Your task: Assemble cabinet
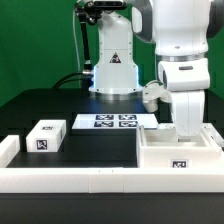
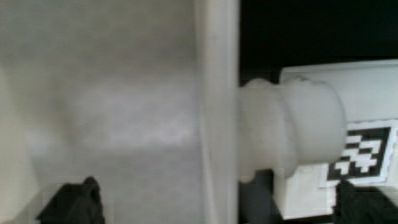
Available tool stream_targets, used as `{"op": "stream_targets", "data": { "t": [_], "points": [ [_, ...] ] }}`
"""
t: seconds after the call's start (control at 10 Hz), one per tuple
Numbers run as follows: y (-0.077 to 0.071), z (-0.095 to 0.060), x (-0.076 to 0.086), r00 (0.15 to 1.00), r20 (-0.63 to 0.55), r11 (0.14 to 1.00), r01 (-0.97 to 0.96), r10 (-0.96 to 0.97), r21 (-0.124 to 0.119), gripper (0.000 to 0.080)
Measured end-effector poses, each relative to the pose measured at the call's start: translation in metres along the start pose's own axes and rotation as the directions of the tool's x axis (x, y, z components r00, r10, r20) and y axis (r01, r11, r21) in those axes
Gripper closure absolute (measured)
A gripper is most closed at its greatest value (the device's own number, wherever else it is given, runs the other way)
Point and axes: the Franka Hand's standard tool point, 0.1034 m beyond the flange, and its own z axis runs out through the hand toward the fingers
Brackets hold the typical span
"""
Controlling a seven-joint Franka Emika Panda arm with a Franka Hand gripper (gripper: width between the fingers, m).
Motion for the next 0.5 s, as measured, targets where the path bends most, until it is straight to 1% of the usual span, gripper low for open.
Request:
{"op": "stream_targets", "data": {
  "t": [0.1, 0.2, 0.3, 0.4, 0.5],
  "points": [
    [-0.002, -0.010, 0.000, 1.000, 0.008, 1.000, -0.014, 0.014, 0.003, 0.0151],
    [-0.007, -0.027, 0.000, 1.000, 0.017, 1.000, -0.016, 0.016, -0.008, 0.0151],
    [-0.020, -0.043, 0.001, 1.000, 0.026, 1.000, -0.010, 0.010, -0.020, 0.0151],
    [-0.032, -0.051, 0.006, 0.999, 0.028, 0.999, -0.025, 0.026, -0.030, 0.0151],
    [-0.045, -0.057, 0.017, 0.999, 0.027, 0.999, -0.037, 0.038, -0.039, 0.0151]
  ]
}}
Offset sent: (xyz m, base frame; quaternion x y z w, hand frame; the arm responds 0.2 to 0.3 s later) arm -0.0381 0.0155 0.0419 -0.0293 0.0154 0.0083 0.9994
